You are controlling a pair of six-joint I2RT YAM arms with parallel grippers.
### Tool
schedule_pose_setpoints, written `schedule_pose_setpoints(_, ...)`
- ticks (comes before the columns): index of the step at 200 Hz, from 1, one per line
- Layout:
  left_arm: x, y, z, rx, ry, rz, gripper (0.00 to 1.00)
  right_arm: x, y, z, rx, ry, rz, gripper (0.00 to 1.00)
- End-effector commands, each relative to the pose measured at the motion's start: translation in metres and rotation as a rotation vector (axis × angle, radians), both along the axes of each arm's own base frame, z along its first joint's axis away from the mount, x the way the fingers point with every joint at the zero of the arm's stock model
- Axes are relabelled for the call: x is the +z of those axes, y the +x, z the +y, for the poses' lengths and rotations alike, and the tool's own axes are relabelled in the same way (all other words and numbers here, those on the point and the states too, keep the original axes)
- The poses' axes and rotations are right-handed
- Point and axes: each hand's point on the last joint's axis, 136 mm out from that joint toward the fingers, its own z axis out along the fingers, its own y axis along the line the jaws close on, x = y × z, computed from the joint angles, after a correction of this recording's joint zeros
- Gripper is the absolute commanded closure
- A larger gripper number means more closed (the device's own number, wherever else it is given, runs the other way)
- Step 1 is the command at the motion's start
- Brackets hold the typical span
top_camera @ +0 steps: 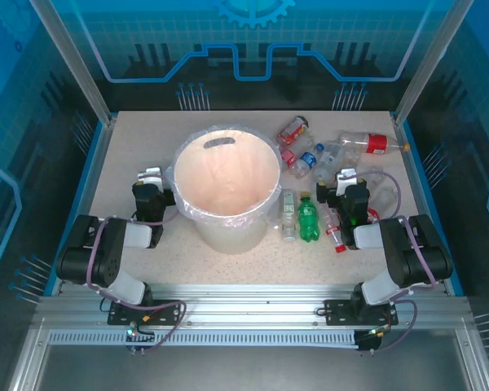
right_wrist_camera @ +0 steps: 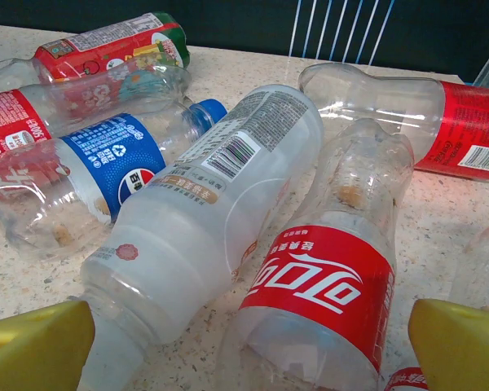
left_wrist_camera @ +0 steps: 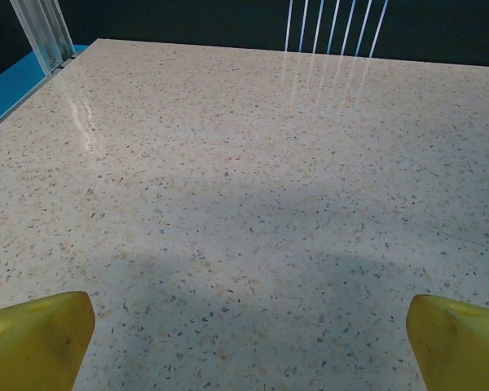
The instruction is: Put the plastic bottles in the bin
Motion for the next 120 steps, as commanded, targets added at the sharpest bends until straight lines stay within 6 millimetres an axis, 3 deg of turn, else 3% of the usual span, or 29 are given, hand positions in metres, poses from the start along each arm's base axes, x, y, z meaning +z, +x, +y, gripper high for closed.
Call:
schedule_pose_setpoints(1, 0.0033, 0.0017, -0.0025, -0.011, -0.006, -0.023, 0.01, 0.0077, 0.0058, -0.0024, -0.006, 0.013, -0.024, 0.0)
schedule_pose_setpoints(120, 0.0035, 0.0025, -0.0027, -0.014, -0.009, -0.022, 0.01, 0.0065, 0.0075, 0.0043, 0.049, 0.028, -0.009, 0.0)
